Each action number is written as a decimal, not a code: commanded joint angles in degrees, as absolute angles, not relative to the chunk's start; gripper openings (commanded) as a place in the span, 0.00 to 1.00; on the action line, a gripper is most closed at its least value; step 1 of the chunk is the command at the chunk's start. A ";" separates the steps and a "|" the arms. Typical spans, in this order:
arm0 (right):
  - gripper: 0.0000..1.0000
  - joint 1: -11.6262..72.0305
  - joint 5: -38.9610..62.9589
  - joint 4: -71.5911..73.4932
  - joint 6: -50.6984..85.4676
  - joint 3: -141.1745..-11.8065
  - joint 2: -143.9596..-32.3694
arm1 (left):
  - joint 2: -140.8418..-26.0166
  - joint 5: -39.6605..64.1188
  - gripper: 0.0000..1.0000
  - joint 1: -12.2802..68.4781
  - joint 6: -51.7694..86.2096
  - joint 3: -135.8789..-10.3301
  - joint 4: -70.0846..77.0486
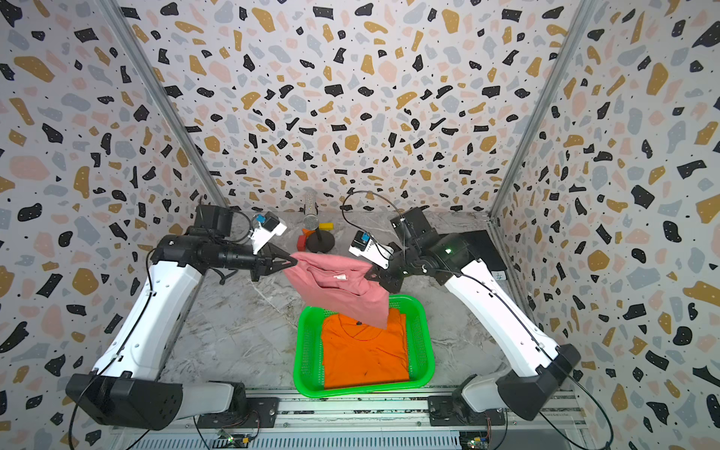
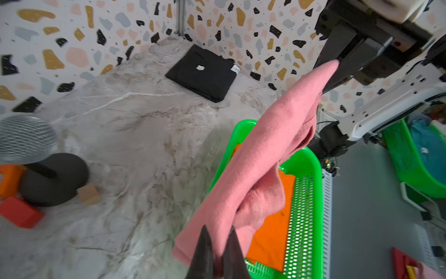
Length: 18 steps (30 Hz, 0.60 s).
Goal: Put the folded t-shirts into the basket
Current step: Place the T-shirt in the bin.
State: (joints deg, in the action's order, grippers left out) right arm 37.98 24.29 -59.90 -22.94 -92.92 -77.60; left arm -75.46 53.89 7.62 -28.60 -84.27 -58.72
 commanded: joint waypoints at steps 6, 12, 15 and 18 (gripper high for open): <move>0.00 37.79 22.79 -71.59 -21.51 -82.27 -64.19 | -74.92 54.25 0.00 18.62 -16.06 -77.87 -54.04; 0.00 37.83 22.56 -78.62 -26.38 -79.32 -61.70 | -72.09 53.67 0.00 23.39 -13.54 -70.24 -55.72; 0.00 37.87 21.81 -80.02 -28.76 -78.76 -61.74 | -70.23 53.17 0.00 26.37 -10.32 -67.95 -54.97; 0.00 37.97 21.80 -80.53 -29.88 -78.85 -61.51 | -68.70 52.42 0.00 27.66 -7.78 -66.83 -55.54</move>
State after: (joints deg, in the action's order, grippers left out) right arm 38.00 21.78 -77.58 -27.16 -78.15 -62.65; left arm -70.89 53.08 27.16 -11.46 -67.37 -55.66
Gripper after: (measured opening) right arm 0.087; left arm 0.065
